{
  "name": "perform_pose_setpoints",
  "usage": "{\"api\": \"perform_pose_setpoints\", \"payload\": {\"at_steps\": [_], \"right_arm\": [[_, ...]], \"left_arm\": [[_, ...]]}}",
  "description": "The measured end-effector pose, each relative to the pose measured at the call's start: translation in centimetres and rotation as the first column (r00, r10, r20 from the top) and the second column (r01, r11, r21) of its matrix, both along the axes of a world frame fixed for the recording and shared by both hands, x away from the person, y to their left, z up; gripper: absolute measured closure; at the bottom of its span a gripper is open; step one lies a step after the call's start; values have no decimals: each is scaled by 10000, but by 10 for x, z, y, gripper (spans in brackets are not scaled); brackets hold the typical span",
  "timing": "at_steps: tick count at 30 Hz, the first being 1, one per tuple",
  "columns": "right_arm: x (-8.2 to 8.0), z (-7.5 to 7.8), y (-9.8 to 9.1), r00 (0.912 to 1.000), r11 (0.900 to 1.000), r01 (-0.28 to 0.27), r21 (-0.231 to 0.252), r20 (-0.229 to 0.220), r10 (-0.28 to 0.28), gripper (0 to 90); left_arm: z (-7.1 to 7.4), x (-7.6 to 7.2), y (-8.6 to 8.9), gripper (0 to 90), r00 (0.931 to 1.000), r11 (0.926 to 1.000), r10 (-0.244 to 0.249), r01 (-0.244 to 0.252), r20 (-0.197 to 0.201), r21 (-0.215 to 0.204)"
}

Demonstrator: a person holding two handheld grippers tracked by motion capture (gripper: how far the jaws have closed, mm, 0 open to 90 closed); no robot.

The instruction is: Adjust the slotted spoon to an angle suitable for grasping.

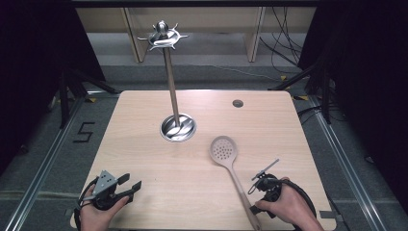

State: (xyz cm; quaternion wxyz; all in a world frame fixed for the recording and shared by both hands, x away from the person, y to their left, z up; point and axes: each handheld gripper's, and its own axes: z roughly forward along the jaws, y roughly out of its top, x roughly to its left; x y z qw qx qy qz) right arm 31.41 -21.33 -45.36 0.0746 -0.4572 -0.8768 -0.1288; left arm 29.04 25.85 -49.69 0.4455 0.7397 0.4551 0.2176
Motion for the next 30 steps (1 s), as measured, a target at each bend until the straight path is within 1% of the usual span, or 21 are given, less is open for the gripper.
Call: {"api": "perform_pose_setpoints", "payload": {"at_steps": [4,5,6,7,8,9,10,11,12,13,15,16,19,21,22,23,24,27,28,29,30], "right_arm": [[0,0,5,9999,9999,-141,65,59,140,637],[0,2,9,9997,9998,187,46,-164,-186,631],[1,0,10,9998,9998,193,-63,-29,-193,626],[2,0,10,10000,10000,48,-59,-76,-48,618],[5,-3,10,9991,9994,-279,-198,321,285,596],[6,-2,11,9988,9993,-317,-181,367,324,595],[7,-1,12,9986,9994,-237,-260,469,249,625],[10,2,11,9967,9989,-437,-157,677,446,706],[11,11,11,9930,9998,-37,220,1182,10,859],[14,18,11,9896,9994,302,196,1399,-326,900],[23,27,9,9792,9981,598,-122,1950,-563,900],[27,32,11,9818,9897,1370,-418,1383,-1301,900],[56,30,9,9730,9827,1730,-663,1663,-1601,900],[82,25,10,9609,9740,2225,-421,1781,-2118,900],[93,23,12,9565,9681,2467,-437,1716,-2360,900],[104,20,12,9564,9692,2426,-427,1780,-2316,900],[116,15,14,9529,9670,2506,-453,1877,-2382,900],[135,9,20,9583,9708,2319,-620,1858,-2171,900],[135,9,20,9583,9708,2319,-620,1858,-2171,900],[146,4,25,9619,9717,2241,-749,1773,-2082,900],[147,4,28,9623,9668,2511,-479,1207,-2439,900]], "left_arm": [[0,0,-1,428,10000,10000,-1,1,3,-49],[0,0,-1,428,10000,10000,-7,7,18,-62],[0,1,-1,428,10000,10000,-72,72,21,-14],[0,1,-2,428,10000,10000,-71,71,15,-43],[0,1,-2,428,10000,10000,-61,61,25,67],[-1,0,-3,428,10000,10000,21,-21,-46,-47],[-1,1,-4,428,10000,10000,16,-16,-48,-57],[0,1,-4,428,10000,10000,-5,5,-40,-36],[0,1,-4,428,10000,10000,-1,0,-42,-38],[-1,1,-4,428,10000,10000,-8,8,-48,-34],[-1,1,-4,428,10000,10000,-50,50,-70,-21],[0,2,-4,429,9999,9999,-117,117,-14,-2],[0,1,-6,429,9999,9999,-120,120,-32,-47],[-1,1,-6,429,9999,9999,-136,136,-47,-44],[-1,1,-5,430,9999,9999,-133,133,-56,-42],[-1,1,-5,430,9999,9999,-133,133,-56,-42],[-1,2,-4,430,9998,9998,-214,214,-21,21],[-1,2,-3,431,9999,9999,-163,163,-33,9],[-1,2,-3,431,9999,9999,-163,163,-33,9],[-1,1,-3,431,10000,10000,-37,37,-61,-72],[0,0,-2,432,9999,9999,-127,127,-22,-65]]}}
